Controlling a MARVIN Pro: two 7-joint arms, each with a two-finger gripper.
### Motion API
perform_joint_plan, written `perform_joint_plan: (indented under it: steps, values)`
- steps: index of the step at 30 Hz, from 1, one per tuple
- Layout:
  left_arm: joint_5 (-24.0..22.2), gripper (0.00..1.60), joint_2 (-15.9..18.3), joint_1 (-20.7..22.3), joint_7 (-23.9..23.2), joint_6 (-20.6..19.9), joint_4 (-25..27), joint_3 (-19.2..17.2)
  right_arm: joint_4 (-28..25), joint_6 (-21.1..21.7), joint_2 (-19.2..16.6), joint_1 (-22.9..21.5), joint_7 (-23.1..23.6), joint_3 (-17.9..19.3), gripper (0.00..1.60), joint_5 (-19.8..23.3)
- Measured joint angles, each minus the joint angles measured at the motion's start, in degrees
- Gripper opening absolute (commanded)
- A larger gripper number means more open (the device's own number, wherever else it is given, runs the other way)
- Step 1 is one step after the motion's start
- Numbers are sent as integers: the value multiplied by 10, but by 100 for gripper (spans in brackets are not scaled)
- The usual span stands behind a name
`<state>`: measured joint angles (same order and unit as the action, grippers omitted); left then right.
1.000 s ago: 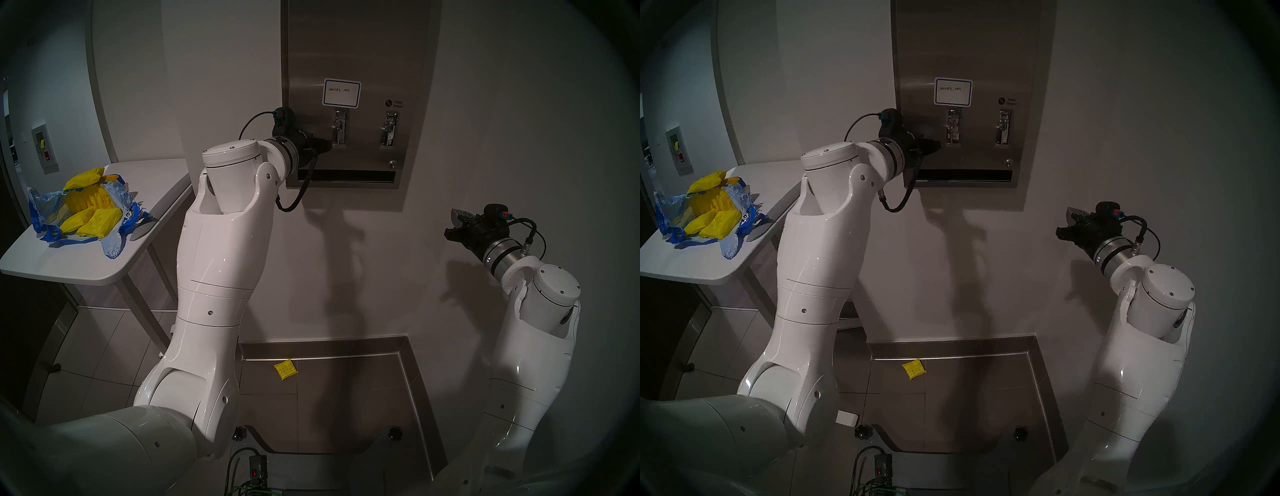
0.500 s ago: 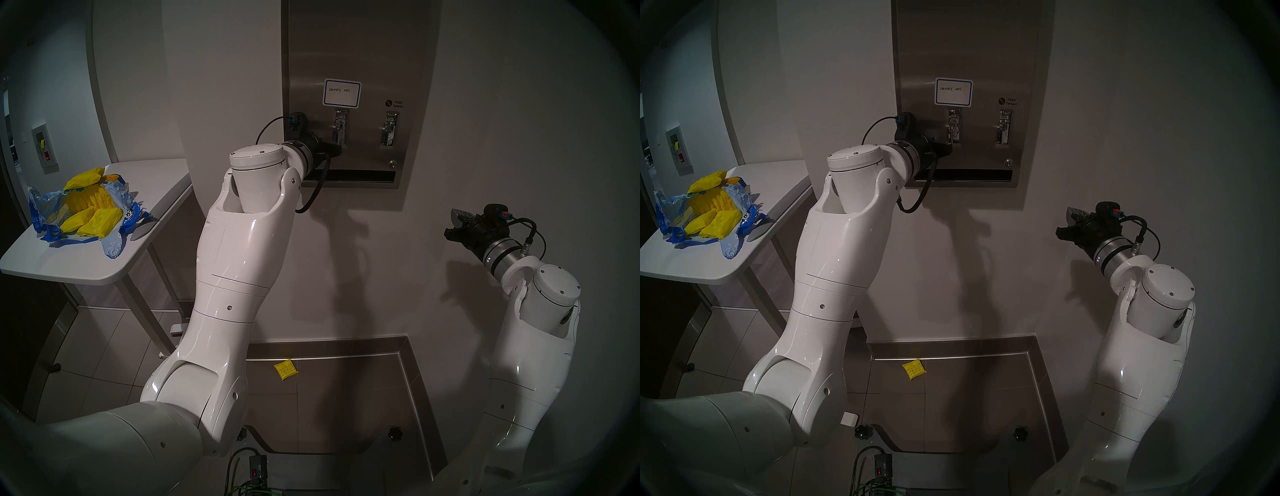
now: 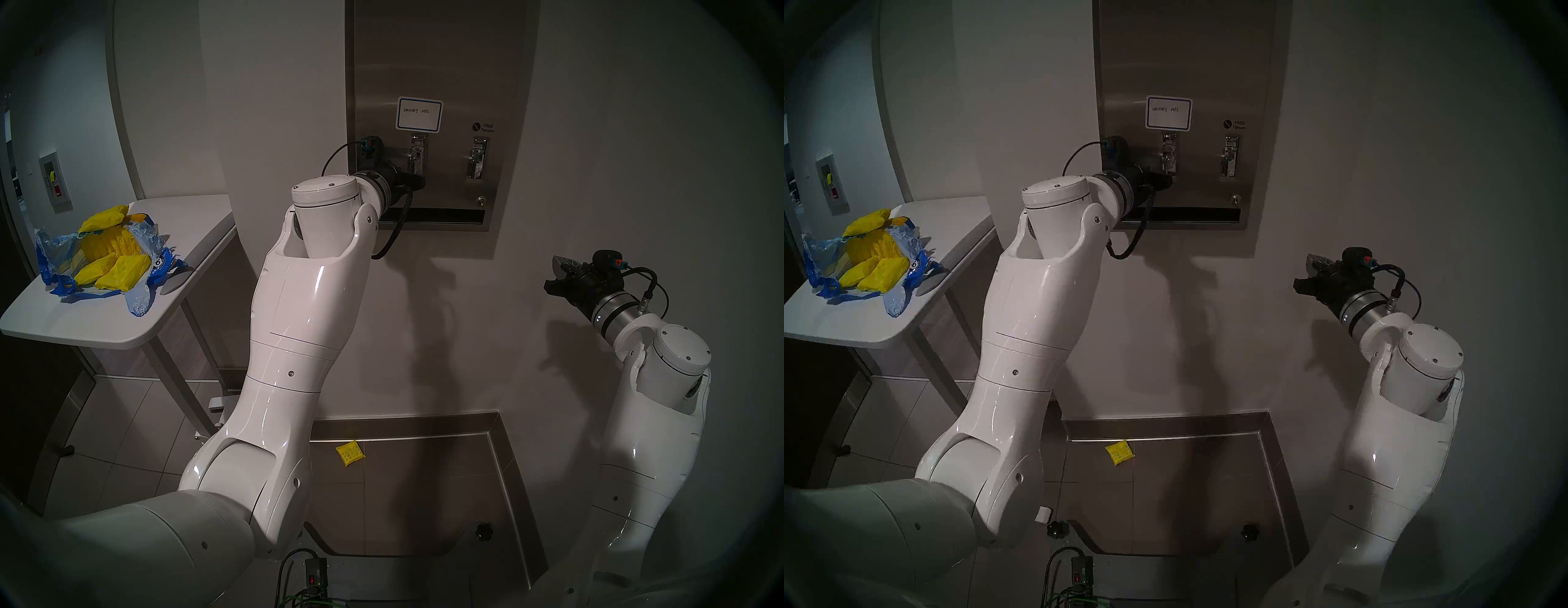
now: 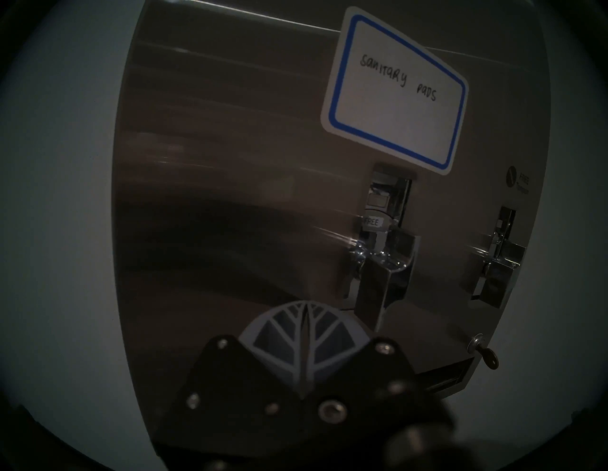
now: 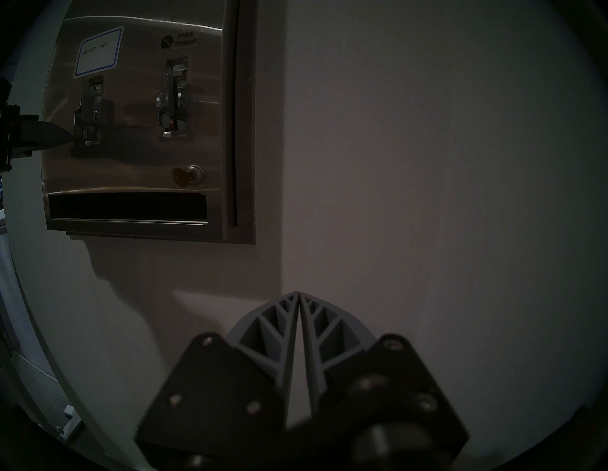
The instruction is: Open the dispenser door, put the pads inside, close the door
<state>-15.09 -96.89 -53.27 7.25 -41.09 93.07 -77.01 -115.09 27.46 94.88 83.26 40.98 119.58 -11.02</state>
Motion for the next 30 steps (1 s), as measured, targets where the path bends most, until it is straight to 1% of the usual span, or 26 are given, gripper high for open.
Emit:
perform_joint_plan:
  steps: [6, 12, 20, 23, 30]
  values:
    - [-5, 0, 0, -7, -1, -23, 20, -9, 0, 0, 0, 0, 0, 0, 42, 0]
    - [-5, 0, 15, -20, 7, -69, 60, -31, 0, 0, 0, 0, 0, 0, 42, 0]
    - [-19, 0, 33, -48, 1, -131, 114, -59, 0, 0, 0, 0, 0, 0, 42, 0]
    - [-24, 0, 38, -61, 0, -141, 132, -72, 1, 0, -1, 0, 0, 0, 42, 0]
    - [-33, 0, 53, -96, 0, -142, 180, -112, 2, 0, -1, 0, 0, 0, 42, 1]
